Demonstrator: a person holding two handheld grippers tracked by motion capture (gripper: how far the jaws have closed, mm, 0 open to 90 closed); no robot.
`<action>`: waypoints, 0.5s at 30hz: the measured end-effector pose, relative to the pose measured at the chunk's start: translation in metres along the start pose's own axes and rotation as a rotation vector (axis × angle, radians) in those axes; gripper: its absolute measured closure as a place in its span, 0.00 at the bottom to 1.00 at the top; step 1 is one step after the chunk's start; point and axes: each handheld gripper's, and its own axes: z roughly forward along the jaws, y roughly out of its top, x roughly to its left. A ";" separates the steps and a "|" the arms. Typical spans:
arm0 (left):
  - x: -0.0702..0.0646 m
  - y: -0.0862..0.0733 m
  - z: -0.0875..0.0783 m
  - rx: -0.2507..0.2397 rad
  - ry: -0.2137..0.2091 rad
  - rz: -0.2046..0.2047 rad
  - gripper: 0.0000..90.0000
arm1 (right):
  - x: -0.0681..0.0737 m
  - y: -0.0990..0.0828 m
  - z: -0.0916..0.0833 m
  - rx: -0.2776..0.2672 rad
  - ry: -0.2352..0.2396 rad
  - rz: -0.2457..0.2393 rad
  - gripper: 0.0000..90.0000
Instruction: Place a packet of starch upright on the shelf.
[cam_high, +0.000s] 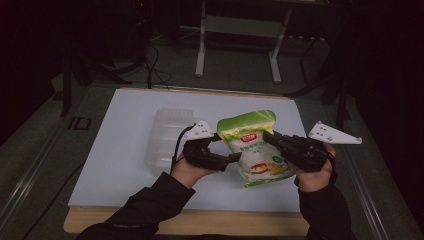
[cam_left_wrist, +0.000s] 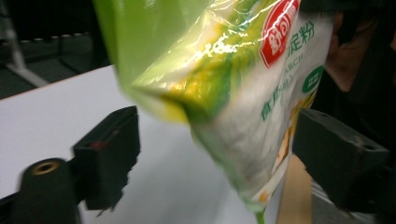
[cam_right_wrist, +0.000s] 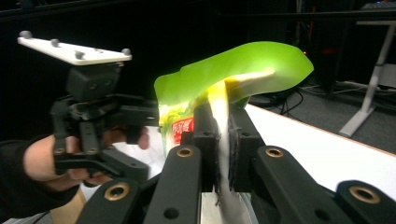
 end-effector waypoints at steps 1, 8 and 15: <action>0.001 0.000 0.002 -0.008 -0.011 -0.012 0.22 | 0.001 0.000 0.000 -0.001 0.007 0.002 0.94; -0.002 0.004 0.010 -0.021 -0.050 -0.003 0.52 | 0.005 0.001 0.004 0.011 0.019 -0.011 0.94; -0.001 0.009 0.007 -0.010 -0.053 -0.003 0.87 | 0.004 -0.002 0.004 0.009 0.017 0.005 0.94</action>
